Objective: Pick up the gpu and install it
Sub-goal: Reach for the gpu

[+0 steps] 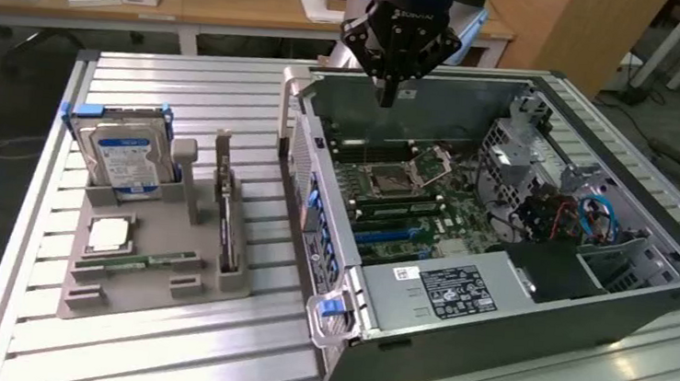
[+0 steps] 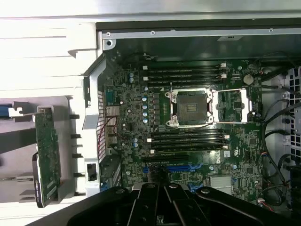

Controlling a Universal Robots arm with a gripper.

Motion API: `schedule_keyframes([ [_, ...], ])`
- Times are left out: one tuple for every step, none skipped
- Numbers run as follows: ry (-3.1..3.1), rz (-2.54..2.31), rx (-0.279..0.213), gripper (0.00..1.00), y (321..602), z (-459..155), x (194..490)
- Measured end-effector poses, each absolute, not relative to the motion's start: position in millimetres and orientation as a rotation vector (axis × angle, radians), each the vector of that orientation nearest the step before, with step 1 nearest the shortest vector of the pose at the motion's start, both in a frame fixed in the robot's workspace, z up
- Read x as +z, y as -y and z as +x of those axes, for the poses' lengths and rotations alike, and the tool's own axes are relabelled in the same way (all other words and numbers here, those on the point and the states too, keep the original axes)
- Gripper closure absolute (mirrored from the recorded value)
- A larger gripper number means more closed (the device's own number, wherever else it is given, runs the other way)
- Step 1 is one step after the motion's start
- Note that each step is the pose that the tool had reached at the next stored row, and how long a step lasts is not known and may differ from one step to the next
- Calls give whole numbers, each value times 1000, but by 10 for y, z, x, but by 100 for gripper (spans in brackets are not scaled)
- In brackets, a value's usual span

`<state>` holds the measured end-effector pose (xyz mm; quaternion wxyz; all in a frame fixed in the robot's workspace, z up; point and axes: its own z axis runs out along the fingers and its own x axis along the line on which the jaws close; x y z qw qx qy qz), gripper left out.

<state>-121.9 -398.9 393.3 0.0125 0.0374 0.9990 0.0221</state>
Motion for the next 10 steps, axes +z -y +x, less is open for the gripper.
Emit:
schedule_keyframes([
  [-3114, 117, 69, 90, 3988, -1219, 3933],
  [-3114, 117, 69, 90, 3988, -1219, 3933],
  [-3114, 117, 69, 90, 3989, -1219, 3933],
  [-3114, 117, 69, 90, 3989, -1219, 3933],
  [-3114, 117, 69, 90, 3988, -1221, 3933],
  [-3114, 117, 69, 90, 3989, -1230, 3933],
  [-3114, 117, 69, 90, 3989, -1244, 3934],
  [-3114, 117, 69, 90, 3989, -1258, 3934],
  [-3114, 117, 69, 90, 3989, -1276, 3933],
  [-3114, 117, 69, 90, 3988, -1299, 3933],
])
